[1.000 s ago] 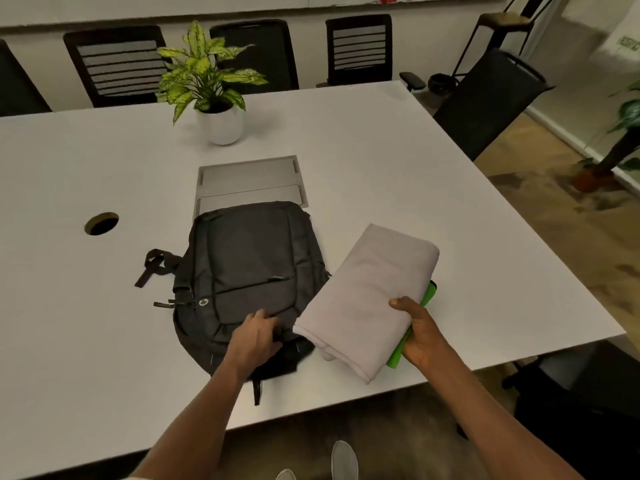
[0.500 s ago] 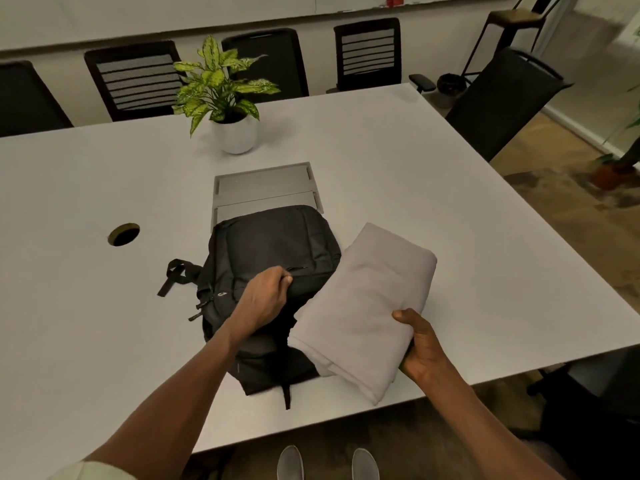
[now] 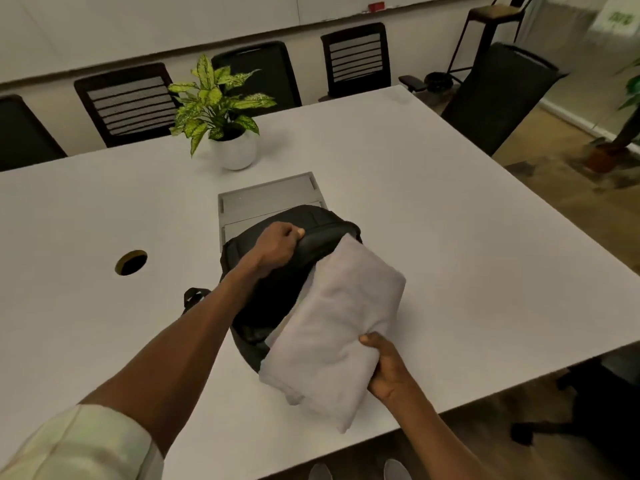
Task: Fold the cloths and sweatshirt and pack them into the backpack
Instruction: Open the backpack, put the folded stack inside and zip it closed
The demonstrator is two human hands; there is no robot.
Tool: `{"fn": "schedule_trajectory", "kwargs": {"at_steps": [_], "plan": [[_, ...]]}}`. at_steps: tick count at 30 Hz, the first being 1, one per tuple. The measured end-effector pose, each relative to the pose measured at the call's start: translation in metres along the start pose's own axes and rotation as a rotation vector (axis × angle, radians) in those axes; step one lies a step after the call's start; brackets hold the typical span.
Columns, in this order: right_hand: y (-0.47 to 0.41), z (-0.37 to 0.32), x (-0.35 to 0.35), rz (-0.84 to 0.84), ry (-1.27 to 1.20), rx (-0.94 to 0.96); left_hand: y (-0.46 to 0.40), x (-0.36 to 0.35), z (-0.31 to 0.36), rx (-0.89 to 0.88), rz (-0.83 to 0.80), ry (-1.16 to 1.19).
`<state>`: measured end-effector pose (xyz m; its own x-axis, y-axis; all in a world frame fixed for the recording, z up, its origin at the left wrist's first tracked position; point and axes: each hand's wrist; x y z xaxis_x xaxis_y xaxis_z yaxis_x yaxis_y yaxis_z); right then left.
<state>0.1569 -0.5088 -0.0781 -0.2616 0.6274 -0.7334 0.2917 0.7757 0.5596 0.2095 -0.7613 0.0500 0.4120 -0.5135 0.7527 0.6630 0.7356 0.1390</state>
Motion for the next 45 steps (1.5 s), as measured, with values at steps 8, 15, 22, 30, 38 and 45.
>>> {"fn": "schedule_trajectory", "kwargs": {"at_steps": [8, 15, 22, 30, 38, 45], "plan": [[-0.026, 0.036, -0.019, 0.319, 0.036, 0.068, 0.014, -0.012, -0.011, -0.057, -0.094, -0.010], [-0.049, 0.062, -0.058, 0.299, -0.121, 0.193, 0.019, 0.007, -0.007, -0.142, -0.140, 0.058], [-0.037, 0.075, -0.033, 0.518, 0.668, 0.317, 0.019, -0.003, -0.020, -0.113, -0.132, 0.004], [-0.050, 0.041, 0.009, -0.109, 2.484, 0.962, 0.016, -0.011, -0.016, -0.104, -0.082, -0.040], [-0.069, 0.032, 0.001, -0.403, 2.682, 0.863, 0.037, -0.033, -0.019, -0.280, 0.043, -0.396], [-0.078, 0.032, -0.001, -0.445, 2.690, 0.774, 0.034, -0.043, -0.028, -0.452, -0.055, -0.679]]}}
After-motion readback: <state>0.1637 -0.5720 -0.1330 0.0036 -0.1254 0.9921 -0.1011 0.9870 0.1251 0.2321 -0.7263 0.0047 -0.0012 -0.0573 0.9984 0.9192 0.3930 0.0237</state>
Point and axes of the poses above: each hand's wrist, its own y-axis away from the middle knuckle, its own x-axis out of the back of the hand, z = x × y, and after that the axes turned 3 degrees about -y, right-handed
